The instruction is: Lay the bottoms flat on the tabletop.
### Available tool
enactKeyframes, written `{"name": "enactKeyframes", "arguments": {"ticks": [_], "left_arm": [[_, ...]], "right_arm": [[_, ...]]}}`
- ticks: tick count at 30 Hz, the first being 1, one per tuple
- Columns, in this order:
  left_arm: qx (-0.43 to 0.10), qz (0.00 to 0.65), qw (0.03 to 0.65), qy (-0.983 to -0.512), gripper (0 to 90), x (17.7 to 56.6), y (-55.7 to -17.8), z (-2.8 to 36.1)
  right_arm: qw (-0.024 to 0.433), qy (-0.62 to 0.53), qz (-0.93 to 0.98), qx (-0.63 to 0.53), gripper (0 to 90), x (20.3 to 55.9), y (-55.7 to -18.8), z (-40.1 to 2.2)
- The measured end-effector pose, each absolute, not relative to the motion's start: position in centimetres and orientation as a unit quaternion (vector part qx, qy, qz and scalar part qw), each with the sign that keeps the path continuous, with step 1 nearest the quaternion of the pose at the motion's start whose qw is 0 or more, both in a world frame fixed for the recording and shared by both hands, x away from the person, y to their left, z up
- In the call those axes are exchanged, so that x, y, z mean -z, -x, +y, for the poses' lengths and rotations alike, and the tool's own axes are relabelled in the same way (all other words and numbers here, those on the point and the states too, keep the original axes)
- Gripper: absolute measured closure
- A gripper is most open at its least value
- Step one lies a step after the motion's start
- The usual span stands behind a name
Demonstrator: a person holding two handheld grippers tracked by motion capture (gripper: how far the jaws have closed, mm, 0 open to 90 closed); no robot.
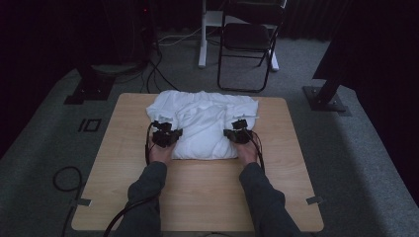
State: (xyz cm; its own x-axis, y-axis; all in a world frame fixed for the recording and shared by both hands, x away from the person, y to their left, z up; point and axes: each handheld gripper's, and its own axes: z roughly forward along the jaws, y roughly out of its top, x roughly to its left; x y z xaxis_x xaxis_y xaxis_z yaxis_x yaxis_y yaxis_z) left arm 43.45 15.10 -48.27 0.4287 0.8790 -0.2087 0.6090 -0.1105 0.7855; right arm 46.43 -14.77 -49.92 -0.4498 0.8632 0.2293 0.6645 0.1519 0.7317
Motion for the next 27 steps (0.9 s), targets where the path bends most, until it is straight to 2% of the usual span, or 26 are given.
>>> {"name": "enactKeyframes", "arguments": {"ticks": [7,12,22,24,27], "left_arm": [[-0.165,0.458,0.499,-0.717,87.5,44.5,-39.9,16.0],[-0.167,0.434,0.509,-0.724,86.9,43.8,-36.9,15.9],[-0.139,0.438,0.485,-0.744,86.3,48.0,-32.5,17.0],[-0.122,0.444,0.453,-0.763,86.7,50.1,-31.8,17.0],[-0.1,0.453,0.433,-0.773,84.9,51.8,-31.7,17.1]], "right_arm": [[0.155,-0.457,0.751,-0.45,87.9,46.7,-43.4,-17.0],[0.169,-0.424,0.76,-0.463,87.9,45.6,-40.0,-17.7],[0.145,-0.411,0.785,-0.44,87.6,49.7,-35.1,-18.2],[0.136,-0.404,0.81,-0.403,87.4,52.1,-33.6,-17.5],[0.131,-0.402,0.818,-0.39,86.8,52.8,-33.5,-17.3]]}}
